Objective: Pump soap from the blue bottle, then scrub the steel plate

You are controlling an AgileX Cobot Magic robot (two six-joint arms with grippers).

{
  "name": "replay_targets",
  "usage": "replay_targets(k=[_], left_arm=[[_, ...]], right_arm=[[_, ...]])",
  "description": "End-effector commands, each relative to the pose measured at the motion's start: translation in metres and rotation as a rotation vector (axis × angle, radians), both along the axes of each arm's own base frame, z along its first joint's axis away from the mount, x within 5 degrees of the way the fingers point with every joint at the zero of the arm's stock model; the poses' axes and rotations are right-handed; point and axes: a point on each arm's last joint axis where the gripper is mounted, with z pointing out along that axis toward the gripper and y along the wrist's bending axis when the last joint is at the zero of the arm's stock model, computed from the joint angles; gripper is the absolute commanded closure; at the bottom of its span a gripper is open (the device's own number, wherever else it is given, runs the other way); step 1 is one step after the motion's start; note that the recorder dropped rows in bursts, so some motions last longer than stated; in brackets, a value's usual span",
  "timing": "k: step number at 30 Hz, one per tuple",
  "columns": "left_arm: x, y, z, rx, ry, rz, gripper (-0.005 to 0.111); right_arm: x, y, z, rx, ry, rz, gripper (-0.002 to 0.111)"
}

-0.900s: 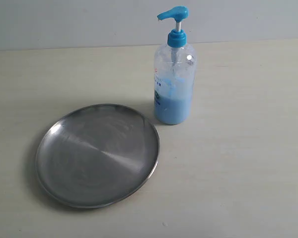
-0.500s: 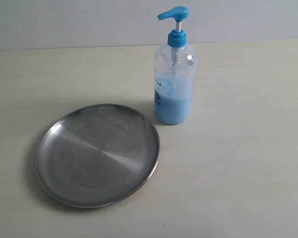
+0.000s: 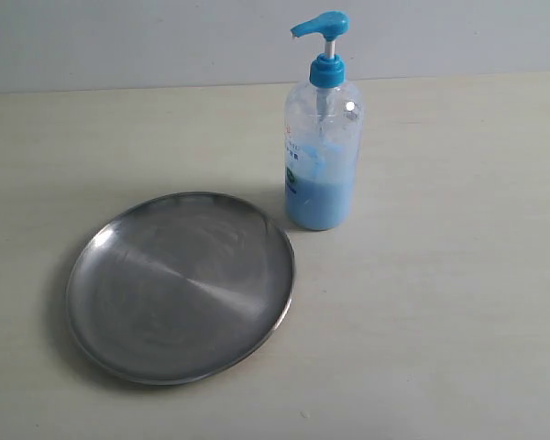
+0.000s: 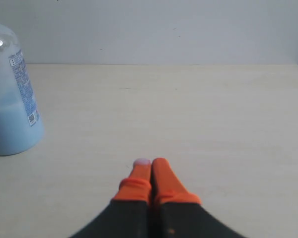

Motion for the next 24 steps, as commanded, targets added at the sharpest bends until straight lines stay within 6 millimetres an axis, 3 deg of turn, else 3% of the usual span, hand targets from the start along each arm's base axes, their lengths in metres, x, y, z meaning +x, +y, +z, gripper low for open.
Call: replay_targets(k=[1, 7, 24], left_arm=[[0.000, 0.000, 0.000, -0.004, -0.010, 0.001, 0.107], [0.000, 0.000, 0.000, -0.004, -0.010, 0.001, 0.107], [0.000, 0.000, 0.000, -0.004, -0.010, 0.001, 0.107]], right_arm=[[0.000, 0.000, 0.001, -0.005, -0.024, -0.005, 0.108], [0.004, 0.000, 0.001, -0.006, 0.011, -0.005, 0.108], [0.028, 0.001, 0.034, -0.010, 0.129, -0.004, 0.108]])
